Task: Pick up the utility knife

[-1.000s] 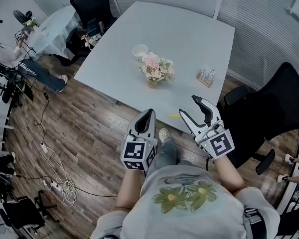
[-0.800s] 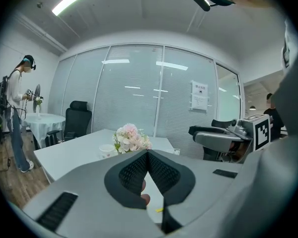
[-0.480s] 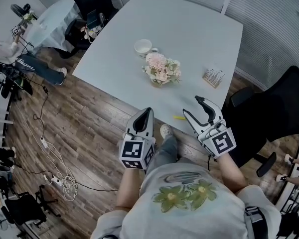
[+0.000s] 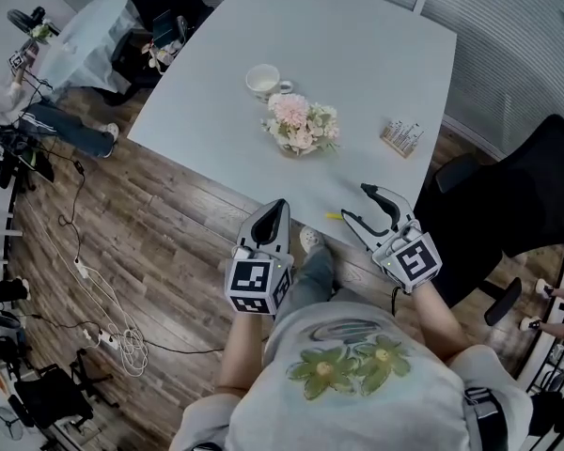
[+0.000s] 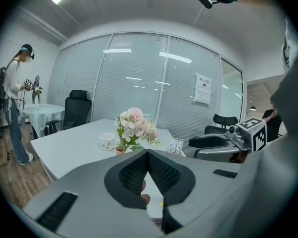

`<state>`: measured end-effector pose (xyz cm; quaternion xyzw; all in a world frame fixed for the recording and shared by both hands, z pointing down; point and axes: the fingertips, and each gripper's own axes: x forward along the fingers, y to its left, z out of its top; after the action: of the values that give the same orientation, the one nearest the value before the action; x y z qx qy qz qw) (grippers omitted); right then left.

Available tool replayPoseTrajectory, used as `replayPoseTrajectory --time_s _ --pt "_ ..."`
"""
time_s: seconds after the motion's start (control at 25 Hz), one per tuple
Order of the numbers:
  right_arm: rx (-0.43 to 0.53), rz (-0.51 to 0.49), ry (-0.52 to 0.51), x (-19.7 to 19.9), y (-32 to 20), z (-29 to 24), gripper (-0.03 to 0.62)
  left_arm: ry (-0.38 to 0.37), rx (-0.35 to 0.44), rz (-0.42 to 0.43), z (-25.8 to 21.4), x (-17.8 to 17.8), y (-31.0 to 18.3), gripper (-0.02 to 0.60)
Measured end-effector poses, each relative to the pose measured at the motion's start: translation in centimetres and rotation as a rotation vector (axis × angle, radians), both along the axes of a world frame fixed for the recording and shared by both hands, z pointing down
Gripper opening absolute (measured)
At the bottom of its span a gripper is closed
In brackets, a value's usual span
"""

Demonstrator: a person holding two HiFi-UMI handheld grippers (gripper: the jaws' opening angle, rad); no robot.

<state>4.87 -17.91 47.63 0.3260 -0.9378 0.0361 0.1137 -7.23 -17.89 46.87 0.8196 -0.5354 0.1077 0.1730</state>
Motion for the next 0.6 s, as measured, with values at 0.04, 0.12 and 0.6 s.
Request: replayPoseTrajectory --time_s 0.04,0.12,0.6 --pt "-0.010 -0.007 0.011 0.0 0.1 0.6 0.224 0.001 -0.003 0.002 0.2 0.0 0.0 0.002" --pt "-0.032 -0.015 0.031 0.0 0.2 1.8 0.224 0.004 -0.009 0.005 0.6 0.0 0.0 0.002" --pt "-0.140 -0.067 0.170 -0.2 1.2 8.4 0.224 0.013 -0.031 0.003 1.9 -0.4 0.3 0.002"
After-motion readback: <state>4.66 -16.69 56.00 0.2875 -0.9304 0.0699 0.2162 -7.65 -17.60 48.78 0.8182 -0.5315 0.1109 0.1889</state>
